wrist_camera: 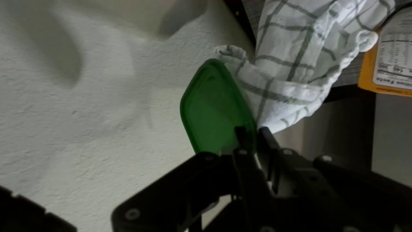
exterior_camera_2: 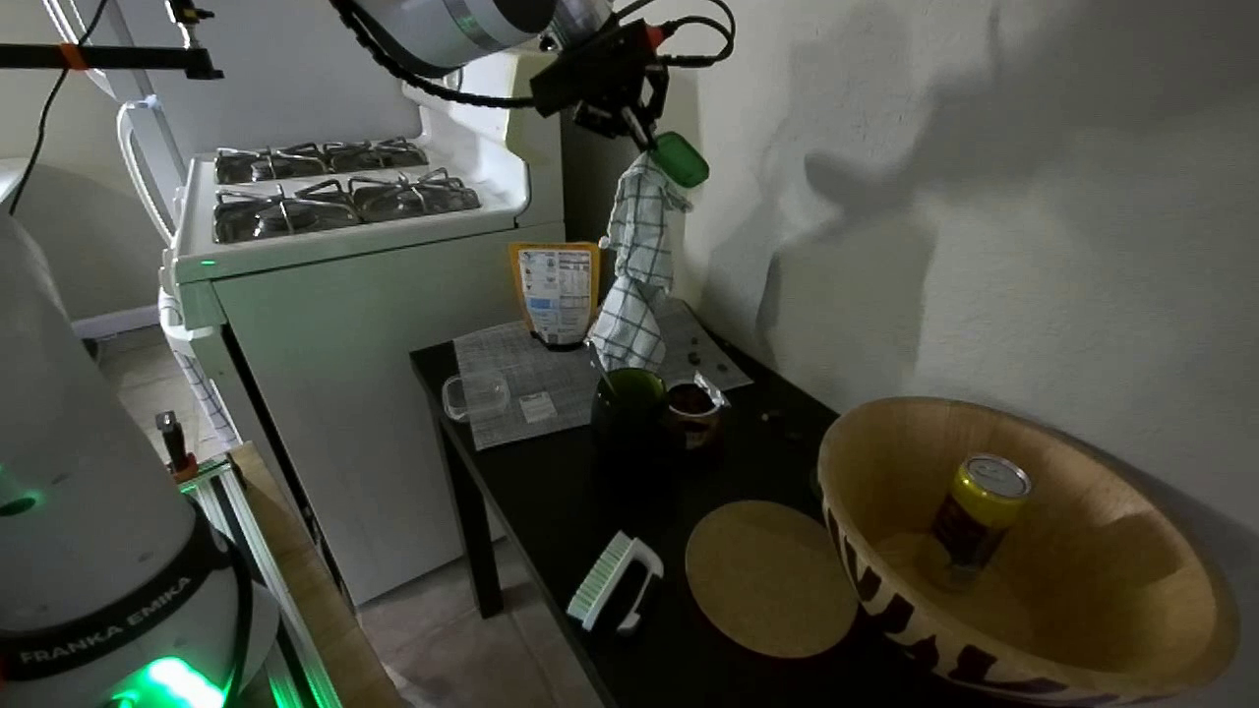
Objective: Put the towel in the bowl
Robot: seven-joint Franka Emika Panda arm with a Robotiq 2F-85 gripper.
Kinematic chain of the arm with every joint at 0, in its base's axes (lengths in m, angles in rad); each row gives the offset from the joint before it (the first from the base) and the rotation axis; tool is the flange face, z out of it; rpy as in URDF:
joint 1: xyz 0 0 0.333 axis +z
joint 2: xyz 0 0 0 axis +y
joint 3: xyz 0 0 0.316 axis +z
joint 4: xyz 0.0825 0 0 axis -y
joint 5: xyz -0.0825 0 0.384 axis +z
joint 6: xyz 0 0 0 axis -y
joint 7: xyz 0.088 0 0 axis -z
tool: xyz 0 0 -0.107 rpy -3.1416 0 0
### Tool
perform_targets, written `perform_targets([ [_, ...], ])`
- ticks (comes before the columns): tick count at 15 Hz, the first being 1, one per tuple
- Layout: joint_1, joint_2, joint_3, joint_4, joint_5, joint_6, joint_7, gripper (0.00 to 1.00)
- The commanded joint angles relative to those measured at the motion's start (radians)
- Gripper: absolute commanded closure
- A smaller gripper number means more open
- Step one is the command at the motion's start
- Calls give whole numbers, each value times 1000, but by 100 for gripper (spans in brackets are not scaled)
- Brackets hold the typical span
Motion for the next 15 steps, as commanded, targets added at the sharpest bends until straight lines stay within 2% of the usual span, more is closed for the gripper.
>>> perform_targets([
  [1,-13,-70,-23,3,11,-25,7,97],
  [6,-43,-218,-26,-34,-6,-49,60,97],
  [11,-156,-342,-12,0,-35,-126,179,97],
  [15,-234,-343,-43,55,-28,-202,209,97],
])
